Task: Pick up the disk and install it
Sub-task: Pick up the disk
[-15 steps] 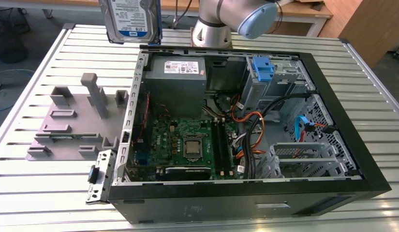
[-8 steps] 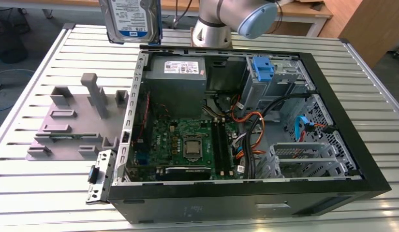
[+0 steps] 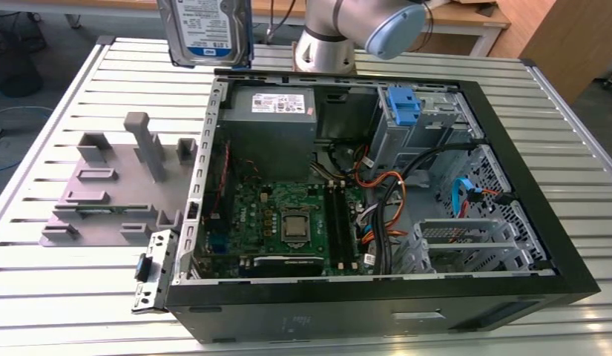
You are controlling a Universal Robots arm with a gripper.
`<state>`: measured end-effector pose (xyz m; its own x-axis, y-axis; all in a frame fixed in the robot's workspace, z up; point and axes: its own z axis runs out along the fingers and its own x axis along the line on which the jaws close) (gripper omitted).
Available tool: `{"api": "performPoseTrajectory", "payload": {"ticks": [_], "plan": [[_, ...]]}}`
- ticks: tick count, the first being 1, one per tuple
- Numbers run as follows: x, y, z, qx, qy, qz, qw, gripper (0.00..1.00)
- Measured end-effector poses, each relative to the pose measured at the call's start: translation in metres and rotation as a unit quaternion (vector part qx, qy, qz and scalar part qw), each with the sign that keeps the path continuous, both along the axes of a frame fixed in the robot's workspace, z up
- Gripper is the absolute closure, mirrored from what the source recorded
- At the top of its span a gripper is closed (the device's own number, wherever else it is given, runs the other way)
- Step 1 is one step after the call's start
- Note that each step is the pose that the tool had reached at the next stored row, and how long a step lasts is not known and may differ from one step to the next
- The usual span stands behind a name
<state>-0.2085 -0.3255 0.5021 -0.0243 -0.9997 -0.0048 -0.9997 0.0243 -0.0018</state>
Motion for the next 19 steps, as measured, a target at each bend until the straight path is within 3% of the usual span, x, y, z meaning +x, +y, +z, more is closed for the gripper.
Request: {"api": "performPoseTrajectory", "payload": {"ticks": [12,19], "plan": [[0.0161,0.0000,0.0000,0.0000,0.0000,0.000,1.0000,0.65],[0.0176,0.0000,0.0000,0.0000,0.0000,0.000,1.0000,0.65]]}}
